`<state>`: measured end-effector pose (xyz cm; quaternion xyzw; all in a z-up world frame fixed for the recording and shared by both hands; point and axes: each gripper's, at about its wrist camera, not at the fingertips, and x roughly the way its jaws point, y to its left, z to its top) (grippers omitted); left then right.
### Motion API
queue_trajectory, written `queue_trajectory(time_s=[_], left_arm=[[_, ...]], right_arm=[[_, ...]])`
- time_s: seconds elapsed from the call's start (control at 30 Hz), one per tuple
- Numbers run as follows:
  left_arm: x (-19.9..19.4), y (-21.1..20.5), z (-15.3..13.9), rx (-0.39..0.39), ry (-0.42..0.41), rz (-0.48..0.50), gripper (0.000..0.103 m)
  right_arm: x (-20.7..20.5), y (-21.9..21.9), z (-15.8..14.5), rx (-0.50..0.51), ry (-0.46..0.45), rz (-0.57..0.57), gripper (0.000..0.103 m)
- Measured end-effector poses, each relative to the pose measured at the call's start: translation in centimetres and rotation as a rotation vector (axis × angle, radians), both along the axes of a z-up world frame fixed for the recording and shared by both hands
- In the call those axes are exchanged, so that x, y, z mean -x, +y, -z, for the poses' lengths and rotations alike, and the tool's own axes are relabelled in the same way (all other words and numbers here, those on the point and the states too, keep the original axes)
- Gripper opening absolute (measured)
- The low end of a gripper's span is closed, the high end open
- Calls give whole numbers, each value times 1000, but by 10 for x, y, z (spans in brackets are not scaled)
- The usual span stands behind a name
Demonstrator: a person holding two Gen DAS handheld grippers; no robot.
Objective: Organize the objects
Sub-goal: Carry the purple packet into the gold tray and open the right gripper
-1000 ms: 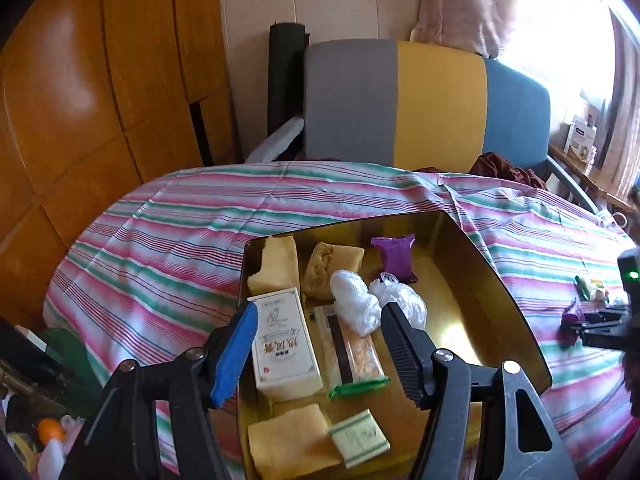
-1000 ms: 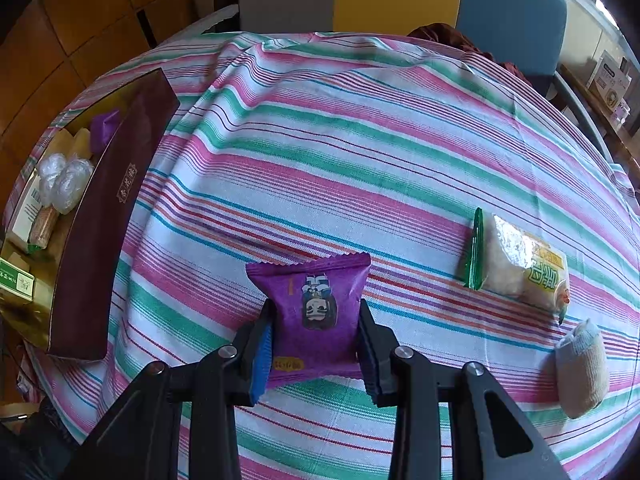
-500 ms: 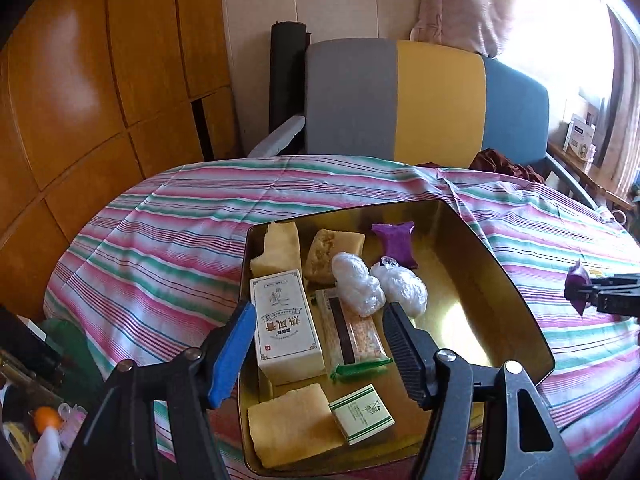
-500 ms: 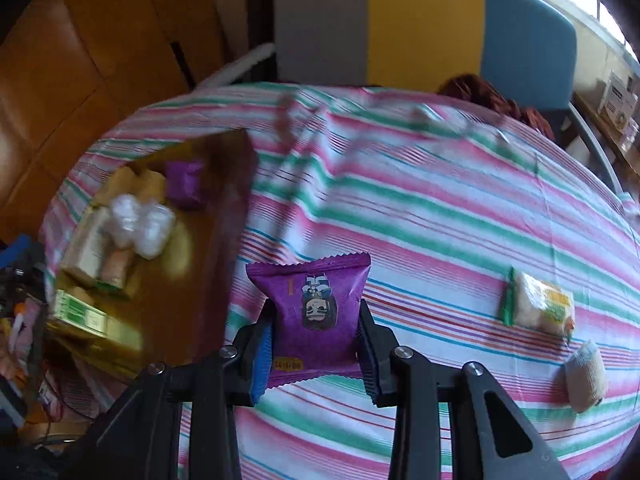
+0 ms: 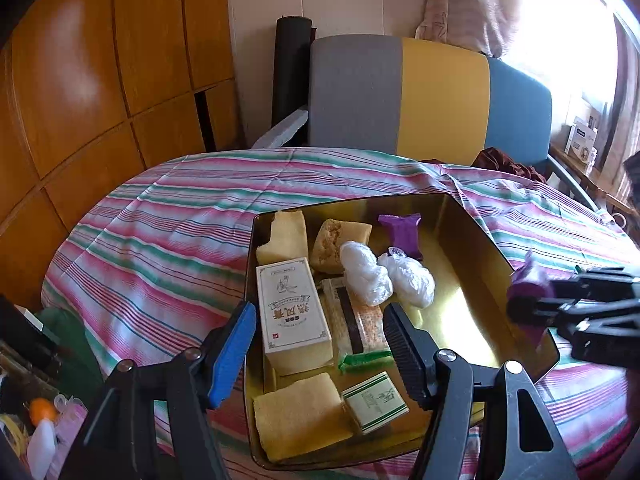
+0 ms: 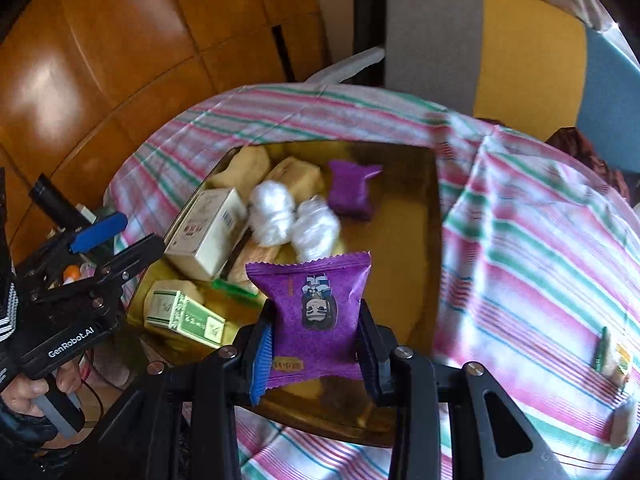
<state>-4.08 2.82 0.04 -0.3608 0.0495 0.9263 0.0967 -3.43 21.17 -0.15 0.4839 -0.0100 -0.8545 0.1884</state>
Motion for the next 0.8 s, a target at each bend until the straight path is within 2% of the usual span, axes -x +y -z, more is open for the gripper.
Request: queue_trajectory(time_s=[0.3, 0.8], left_arm=[[0, -10, 5, -12, -9, -8, 67], [3, -16, 11, -24, -25, -18, 67]], right_arm=[[7, -23, 30, -19, -67, -10, 36], [20, -40, 60, -48, -133, -12, 36]])
